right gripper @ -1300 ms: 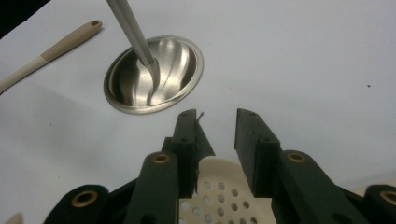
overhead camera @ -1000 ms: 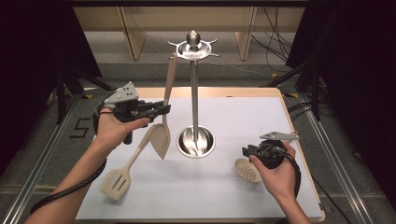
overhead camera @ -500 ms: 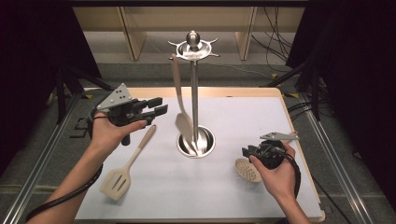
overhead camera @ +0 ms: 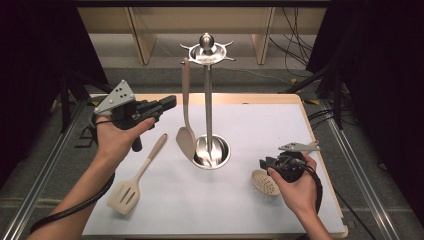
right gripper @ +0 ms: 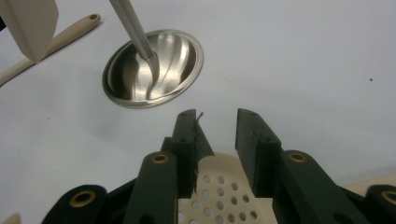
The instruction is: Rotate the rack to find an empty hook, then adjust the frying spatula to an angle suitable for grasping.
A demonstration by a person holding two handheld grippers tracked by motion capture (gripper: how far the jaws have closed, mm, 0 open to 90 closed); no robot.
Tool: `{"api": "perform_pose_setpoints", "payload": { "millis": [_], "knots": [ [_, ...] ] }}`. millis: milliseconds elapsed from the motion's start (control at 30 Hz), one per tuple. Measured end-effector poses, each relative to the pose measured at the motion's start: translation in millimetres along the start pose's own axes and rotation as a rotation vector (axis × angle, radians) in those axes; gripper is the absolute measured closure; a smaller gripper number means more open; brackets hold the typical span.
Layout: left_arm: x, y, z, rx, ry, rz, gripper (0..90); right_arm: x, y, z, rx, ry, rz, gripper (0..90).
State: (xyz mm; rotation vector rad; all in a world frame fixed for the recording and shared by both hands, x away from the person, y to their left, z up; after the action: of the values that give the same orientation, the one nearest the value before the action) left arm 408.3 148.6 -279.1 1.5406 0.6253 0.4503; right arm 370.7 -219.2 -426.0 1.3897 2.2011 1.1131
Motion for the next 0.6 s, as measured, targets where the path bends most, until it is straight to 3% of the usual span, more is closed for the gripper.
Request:
{"api": "perform_pose_setpoints", "payload": {
  "millis": [333,400,433,467,600],
  "knots": [
    [-4.7,7.4,1.6,-0.018,-0.009,-0.007,89.3,0.8,-0.4,-0.6,0.004,-0.012,0.005,69.9],
    [-3.8,10.5,3.1,-0.024,-0.005,-0.017,89.2,4.8,-0.8,0.5,-0.003,0.0,0.039,69.9],
    [-3.4,11.9,3.4,-0.03,-0.002,-0.019,89.2,2.0,-0.5,-0.3,0.0,-0.006,0.003,69.9],
    [-3.5,14.1,3.4,-0.039,-0.002,-0.021,89.2,5.5,-0.9,-1.5,0.008,-0.01,0.035,69.9],
    [-5.1,22.7,4.0,-0.069,-0.003,-0.021,89.3,5.5,-0.9,-2.4,0.004,-0.005,0.035,69.9]
  ]
}}
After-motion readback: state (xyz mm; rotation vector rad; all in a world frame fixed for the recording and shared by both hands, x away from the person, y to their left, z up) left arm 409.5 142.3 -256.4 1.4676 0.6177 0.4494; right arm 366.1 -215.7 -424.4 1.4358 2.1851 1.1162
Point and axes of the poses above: each handheld gripper's, and its own axes: z roughly forward along the jaws, y roughly out of its top, x roughly to its left, the point moved 3 cm from there along z, roughly forward along the jaws, and after that the axes turned 3 degrees about -z, right-handed, at the moved point
